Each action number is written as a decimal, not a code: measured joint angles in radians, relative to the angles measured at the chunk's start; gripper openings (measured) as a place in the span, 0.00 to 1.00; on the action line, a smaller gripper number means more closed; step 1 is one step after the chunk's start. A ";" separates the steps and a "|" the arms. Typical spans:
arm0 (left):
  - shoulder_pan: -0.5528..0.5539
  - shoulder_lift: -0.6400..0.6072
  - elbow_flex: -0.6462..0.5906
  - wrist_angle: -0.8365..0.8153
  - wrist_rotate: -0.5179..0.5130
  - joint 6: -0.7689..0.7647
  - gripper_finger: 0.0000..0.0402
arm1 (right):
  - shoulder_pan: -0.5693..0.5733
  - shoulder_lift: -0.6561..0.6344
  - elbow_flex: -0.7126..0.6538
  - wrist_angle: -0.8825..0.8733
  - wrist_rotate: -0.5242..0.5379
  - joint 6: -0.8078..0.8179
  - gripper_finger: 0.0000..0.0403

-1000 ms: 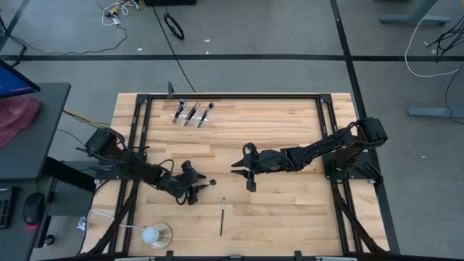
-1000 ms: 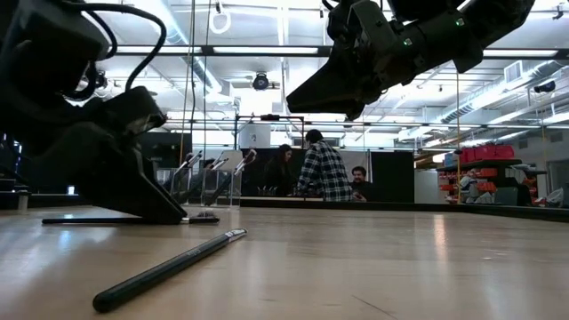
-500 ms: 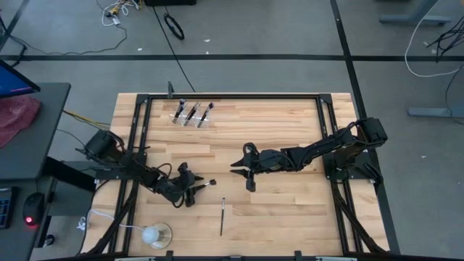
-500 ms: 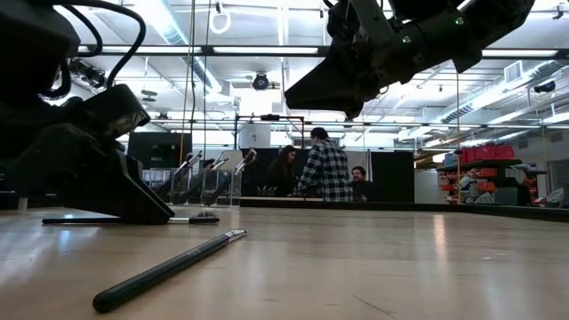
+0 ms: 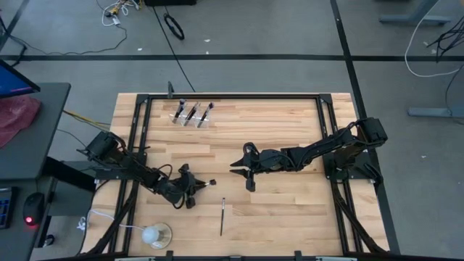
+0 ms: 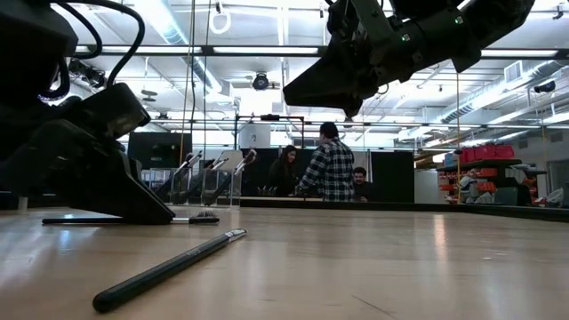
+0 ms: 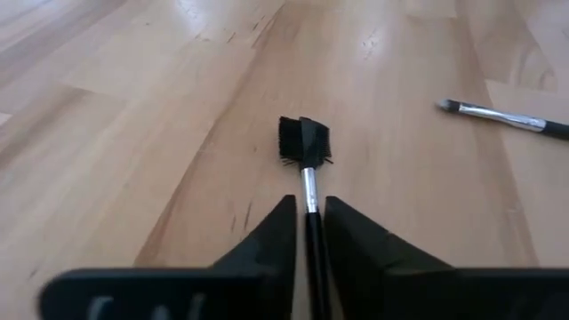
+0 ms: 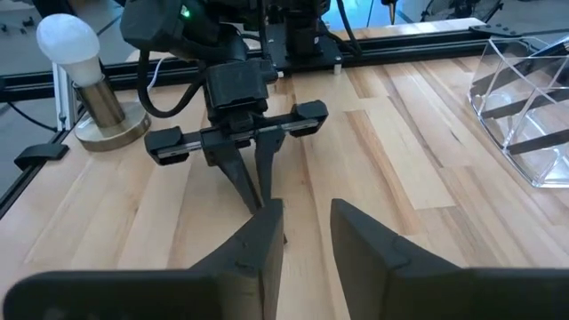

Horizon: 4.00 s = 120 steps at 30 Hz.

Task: Put items in baskets/containers
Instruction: Put the lash brush into the right section of the transparent organizer

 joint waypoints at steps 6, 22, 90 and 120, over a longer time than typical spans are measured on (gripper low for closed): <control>0.011 0.000 0.002 -0.008 0.004 -0.004 0.04 | 0.000 0.000 0.000 -0.009 0.000 -0.006 0.24; 0.120 0.009 0.025 0.374 -0.067 0.309 0.03 | 0.000 0.000 -0.022 -0.083 -0.021 -0.005 0.25; 0.165 0.003 0.299 0.365 -0.277 0.809 0.20 | 0.024 0.154 -0.241 0.764 0.073 0.111 0.01; 0.124 -0.225 -0.032 -0.358 -0.247 -0.334 0.59 | -0.444 0.102 0.652 -0.544 -0.123 -0.263 0.01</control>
